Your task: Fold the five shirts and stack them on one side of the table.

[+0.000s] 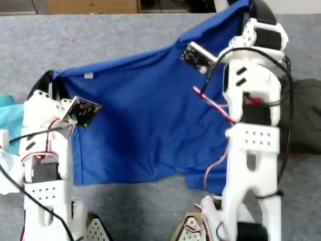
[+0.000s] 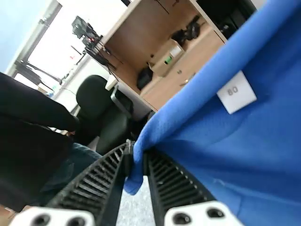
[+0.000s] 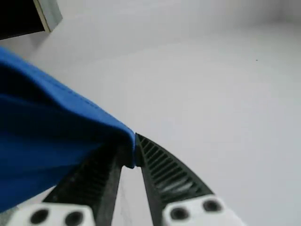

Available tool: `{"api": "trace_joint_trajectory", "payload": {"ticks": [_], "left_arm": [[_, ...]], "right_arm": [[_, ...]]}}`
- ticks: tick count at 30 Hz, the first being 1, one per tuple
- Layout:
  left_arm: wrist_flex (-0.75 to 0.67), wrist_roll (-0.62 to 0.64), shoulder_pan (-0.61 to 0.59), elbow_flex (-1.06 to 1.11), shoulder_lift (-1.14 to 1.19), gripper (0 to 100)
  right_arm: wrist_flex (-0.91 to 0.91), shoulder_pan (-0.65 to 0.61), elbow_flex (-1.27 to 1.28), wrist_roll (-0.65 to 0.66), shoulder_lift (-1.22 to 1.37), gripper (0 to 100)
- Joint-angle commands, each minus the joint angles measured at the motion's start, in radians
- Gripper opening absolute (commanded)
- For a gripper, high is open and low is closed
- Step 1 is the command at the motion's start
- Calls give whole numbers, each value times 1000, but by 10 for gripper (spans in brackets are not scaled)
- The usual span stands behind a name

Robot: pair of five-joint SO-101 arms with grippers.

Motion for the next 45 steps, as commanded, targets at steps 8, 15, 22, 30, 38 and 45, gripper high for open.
{"api": "trace_joint_trajectory", "payload": {"ticks": [8,15,22,30,38,45], "left_arm": [[-83,124,-6,-347,469,17],[-83,132,-5,-671,822,17],[-83,130,-6,-911,1023,18],[-75,124,-6,-907,1059,18],[-71,117,-6,-752,1004,18],[253,3,-6,-684,878,18]], "right_arm": [[-190,-33,-272,5,343,2],[-196,-42,-558,5,601,2],[-190,-44,-826,8,785,2],[-149,-38,-900,23,851,2],[342,-22,-888,92,745,2],[709,4,-888,89,665,2]]}}
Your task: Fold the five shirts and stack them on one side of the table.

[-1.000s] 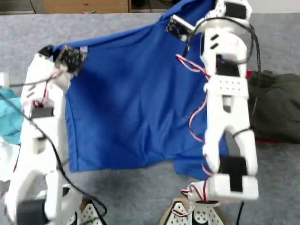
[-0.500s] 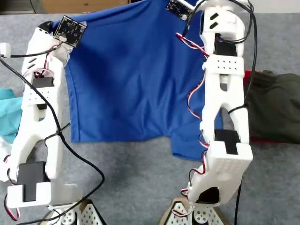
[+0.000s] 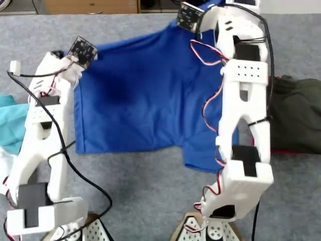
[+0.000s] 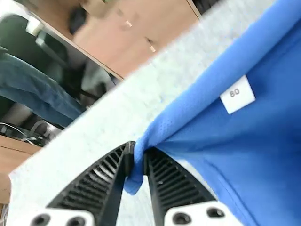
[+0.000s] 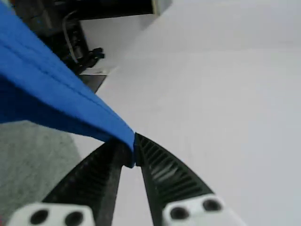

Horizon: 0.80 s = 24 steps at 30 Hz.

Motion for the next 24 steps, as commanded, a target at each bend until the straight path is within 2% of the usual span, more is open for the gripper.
{"api": "trace_joint_trajectory", "payload": {"ticks": [1,13,17,24], "left_arm": [[196,-40,-6,-9,-101,18],[758,-252,15,-9,-254,19],[862,-292,25,-9,-255,21],[948,-292,29,2,-249,19]], "right_arm": [[164,39,-44,5,-101,2],[796,87,-44,5,-272,2],[994,102,-44,5,-303,2],[1266,113,-44,-12,-309,2]]}}
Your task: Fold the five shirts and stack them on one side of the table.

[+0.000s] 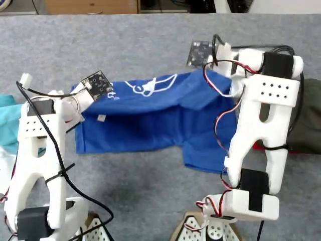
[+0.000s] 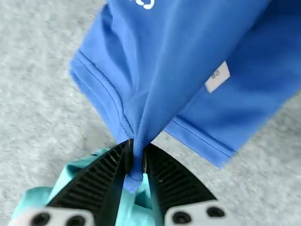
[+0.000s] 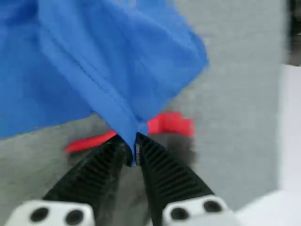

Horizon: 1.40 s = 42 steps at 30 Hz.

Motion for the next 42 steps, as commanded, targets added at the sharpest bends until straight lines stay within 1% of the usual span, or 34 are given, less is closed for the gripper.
{"api": "trace_joint_trajectory", "payload": {"ticks": [1,5,12,15,18,20,22,24,25,27,30,34,37,39,42], "left_arm": [[58,-9,17,-3,-27,19],[118,-15,34,3,-25,20],[117,-14,40,75,-15,22],[115,-14,40,68,28,22],[72,-9,31,61,82,22],[49,-9,20,61,105,47],[46,-8,3,61,116,109],[48,-6,-8,61,114,166],[48,2,-17,61,114,178],[49,14,-21,61,114,181],[57,14,-25,61,114,181],[135,17,-20,6,114,181],[170,25,-23,-80,114,179],[170,61,-25,-143,114,152],[167,124,-23,-241,122,87]], "right_arm": [[103,19,-42,-28,-44,2],[110,38,44,-64,-68,2],[89,48,357,-69,-185,2],[26,48,486,-75,-232,2],[-41,45,599,-97,-269,2],[-54,45,645,-97,-288,5],[-48,50,656,-97,-306,33],[-12,71,653,-97,-326,90],[0,81,653,-97,-335,120],[26,88,653,-97,-357,162],[91,99,653,-95,-378,165],[103,122,651,-95,-407,164],[35,117,653,-95,-418,164],[-49,102,656,-103,-418,163],[-206,62,657,-222,-418,125]]}}
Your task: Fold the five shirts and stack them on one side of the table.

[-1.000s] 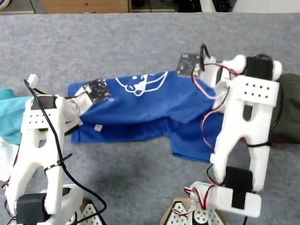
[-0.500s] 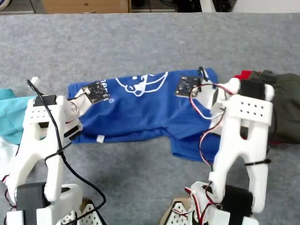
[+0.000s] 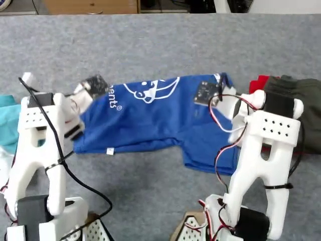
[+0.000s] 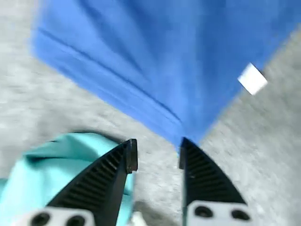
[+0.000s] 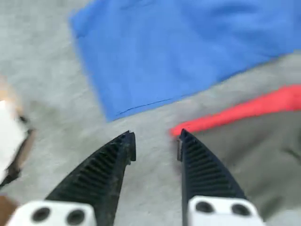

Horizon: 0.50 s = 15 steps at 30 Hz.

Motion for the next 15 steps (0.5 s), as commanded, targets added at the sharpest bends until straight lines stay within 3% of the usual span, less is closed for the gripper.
{"api": "trace_joint_trajectory", "payload": {"ticks": [1,5,9,15], "left_arm": [[9,100,-9,-157,8,58],[-21,344,5,-245,12,26],[-183,666,14,-219,19,18],[-301,786,58,-163,162,18]], "right_arm": [[-195,-56,-1,-140,-27,101],[-381,-125,1,-272,8,0],[-502,-166,-15,-411,136,2],[-539,-214,-186,-557,455,2]]}}
